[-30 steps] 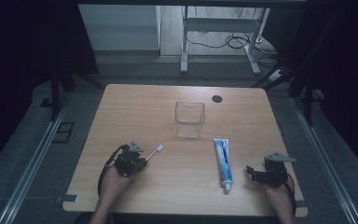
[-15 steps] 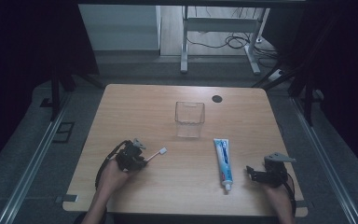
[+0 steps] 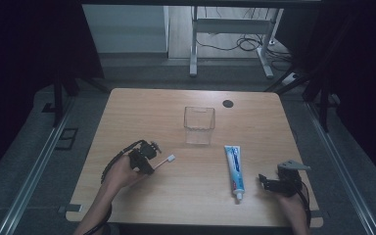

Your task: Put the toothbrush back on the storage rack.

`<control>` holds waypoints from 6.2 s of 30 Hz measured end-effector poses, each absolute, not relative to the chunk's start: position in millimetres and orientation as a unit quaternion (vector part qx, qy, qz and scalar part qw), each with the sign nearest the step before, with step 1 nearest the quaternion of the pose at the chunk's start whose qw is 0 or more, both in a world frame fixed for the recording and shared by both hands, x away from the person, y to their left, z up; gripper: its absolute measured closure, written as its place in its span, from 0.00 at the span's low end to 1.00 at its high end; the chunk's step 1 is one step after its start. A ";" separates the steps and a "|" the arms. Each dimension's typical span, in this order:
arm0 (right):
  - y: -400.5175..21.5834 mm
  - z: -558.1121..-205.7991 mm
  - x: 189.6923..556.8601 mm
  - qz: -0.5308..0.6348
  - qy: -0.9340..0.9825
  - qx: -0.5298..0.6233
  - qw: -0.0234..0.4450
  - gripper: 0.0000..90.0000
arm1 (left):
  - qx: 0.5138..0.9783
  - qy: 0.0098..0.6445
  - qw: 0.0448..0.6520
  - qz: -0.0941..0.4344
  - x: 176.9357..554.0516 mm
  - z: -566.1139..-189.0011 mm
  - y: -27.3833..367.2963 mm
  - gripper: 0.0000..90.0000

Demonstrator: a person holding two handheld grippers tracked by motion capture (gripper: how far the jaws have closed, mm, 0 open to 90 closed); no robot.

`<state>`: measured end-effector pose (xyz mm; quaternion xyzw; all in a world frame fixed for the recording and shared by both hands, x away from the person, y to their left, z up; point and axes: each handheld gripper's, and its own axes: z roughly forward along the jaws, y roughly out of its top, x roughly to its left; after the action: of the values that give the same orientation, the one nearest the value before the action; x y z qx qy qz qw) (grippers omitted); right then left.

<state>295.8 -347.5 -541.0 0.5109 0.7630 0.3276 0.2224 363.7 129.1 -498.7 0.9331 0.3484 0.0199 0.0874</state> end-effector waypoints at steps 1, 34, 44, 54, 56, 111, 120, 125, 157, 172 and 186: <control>-347.6 -541.0 295.8 0.328 0.763 0.511 0.222 0.15 | 0.933 0.349 0.084 0.018 365.1 -498.2 127.9 0.80; -347.4 -541.1 295.7 0.328 0.764 0.509 0.221 0.15 | 0.938 0.344 0.035 -0.021 389.7 -497.8 101.4 0.94; -347.4 -541.1 295.7 0.328 0.764 0.509 0.221 0.15 | 0.934 0.345 0.090 -0.025 388.7 -480.7 109.3 0.94; -347.4 -541.0 295.7 0.328 0.764 0.509 0.221 0.15 | 0.923 0.343 0.176 -0.019 385.4 -462.0 110.2 0.94; -347.4 -541.0 295.7 0.328 0.764 0.509 0.221 0.15 | 0.922 0.342 0.182 -0.017 385.1 -459.9 110.1 0.94; -347.0 -541.0 295.5 0.328 0.764 0.509 0.221 0.15 | 0.837 0.329 0.426 0.101 430.0 -370.2 77.1 0.94; -347.0 -541.0 295.5 0.329 0.764 0.509 0.221 0.15 | 0.814 0.340 0.456 0.115 448.5 -363.4 69.4 0.94; -347.1 -541.1 295.5 0.329 0.764 0.509 0.221 0.15 | 0.802 0.351 0.467 0.125 461.7 -361.8 63.0 0.94; -346.8 -541.0 295.3 0.329 0.766 0.507 0.220 0.15 | 0.811 0.339 0.451 0.156 470.7 -424.8 19.1 0.94; -346.8 -541.0 295.3 0.329 0.767 0.506 0.219 0.15 | 0.820 0.341 0.436 0.146 469.6 -445.3 12.0 0.93; -346.8 -541.0 295.3 0.329 0.767 0.506 0.219 0.15 | 0.833 0.340 0.411 0.143 471.0 -454.4 5.0 0.93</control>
<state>295.3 -346.8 -541.0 0.5060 0.7666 0.3290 0.2191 471.0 5.0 -454.4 0.8335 0.3399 0.1434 0.4114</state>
